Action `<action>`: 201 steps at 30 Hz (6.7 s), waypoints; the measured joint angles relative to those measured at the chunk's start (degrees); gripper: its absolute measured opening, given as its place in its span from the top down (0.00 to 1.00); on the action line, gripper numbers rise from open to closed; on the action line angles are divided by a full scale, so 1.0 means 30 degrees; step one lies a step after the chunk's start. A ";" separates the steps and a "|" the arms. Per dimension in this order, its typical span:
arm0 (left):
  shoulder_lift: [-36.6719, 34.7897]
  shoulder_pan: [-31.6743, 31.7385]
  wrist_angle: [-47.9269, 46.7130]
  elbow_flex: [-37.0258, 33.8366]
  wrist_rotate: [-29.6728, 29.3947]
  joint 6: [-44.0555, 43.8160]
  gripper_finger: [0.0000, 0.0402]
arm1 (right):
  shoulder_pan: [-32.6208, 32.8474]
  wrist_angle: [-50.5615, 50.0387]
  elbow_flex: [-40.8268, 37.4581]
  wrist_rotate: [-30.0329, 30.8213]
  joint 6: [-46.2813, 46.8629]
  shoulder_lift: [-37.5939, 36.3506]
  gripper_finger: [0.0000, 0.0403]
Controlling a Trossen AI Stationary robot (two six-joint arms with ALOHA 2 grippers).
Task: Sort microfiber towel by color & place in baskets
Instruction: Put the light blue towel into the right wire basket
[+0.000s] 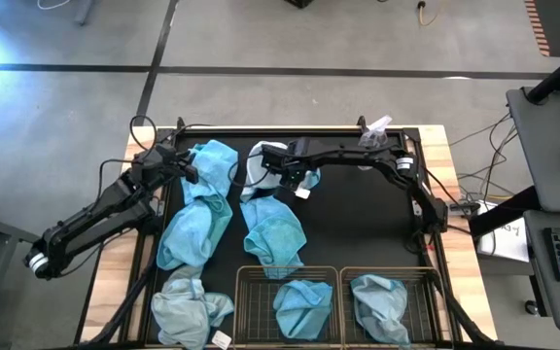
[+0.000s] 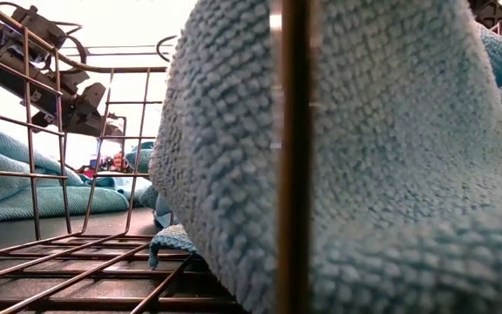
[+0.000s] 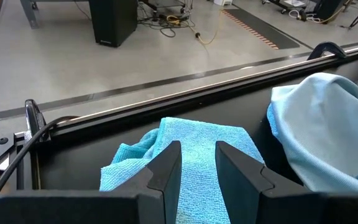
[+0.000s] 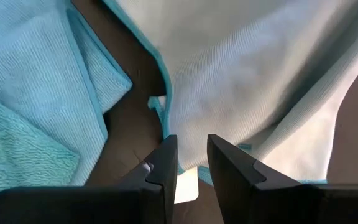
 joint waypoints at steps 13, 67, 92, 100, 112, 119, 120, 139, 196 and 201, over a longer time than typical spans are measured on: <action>0.0033 0.0001 0.0000 0.0000 -0.0004 0.0000 0.79 | 0.0036 -0.1076 0.2343 0.0738 -0.1620 -0.0204 0.80; 0.0051 0.0001 -0.0066 -0.0058 -0.0004 0.0007 0.79 | -0.3761 -0.0659 0.1772 -0.0228 -0.1176 -0.0079 0.80; 0.0051 0.0004 -0.0058 -0.0087 -0.0011 0.0010 0.79 | -0.4013 -0.1177 0.1772 -0.2252 -0.1246 0.2178 0.80; 0.0051 0.0000 -0.0058 -0.0185 -0.0007 0.0021 0.79 | -0.3976 -0.2518 0.1772 -0.4175 -0.1020 0.2171 0.80; 0.0051 -0.0003 -0.0051 -0.0299 -0.0011 0.0087 0.79 | -0.3672 -0.2769 0.1772 -0.4192 -0.1020 0.2200 0.80; 0.0051 -0.0001 -0.0051 -0.0299 -0.0009 0.0087 0.79 | -0.3672 -0.2769 0.1772 -0.3301 -0.0729 0.2288 0.80; 0.0050 -0.0002 -0.0051 -0.0299 -0.0010 0.0087 0.79 | -0.3672 -0.2776 0.1772 -0.3033 -0.0722 0.2288 0.80; 0.0051 0.0003 -0.0051 -0.0299 -0.0011 0.0080 0.79 | -0.3672 -0.2915 0.1772 -0.2353 -0.0762 0.2295 0.94; 0.0047 0.0001 -0.0061 -0.0299 -0.0011 -0.3259 0.79 | 0.7685 0.2467 0.3404 -0.1475 0.1447 -0.8989 0.98; 0.0051 -0.0003 -0.0378 -0.0299 -0.0010 -0.3592 0.79 | 0.9035 0.3287 0.3404 -0.1407 0.1439 -0.9254 0.98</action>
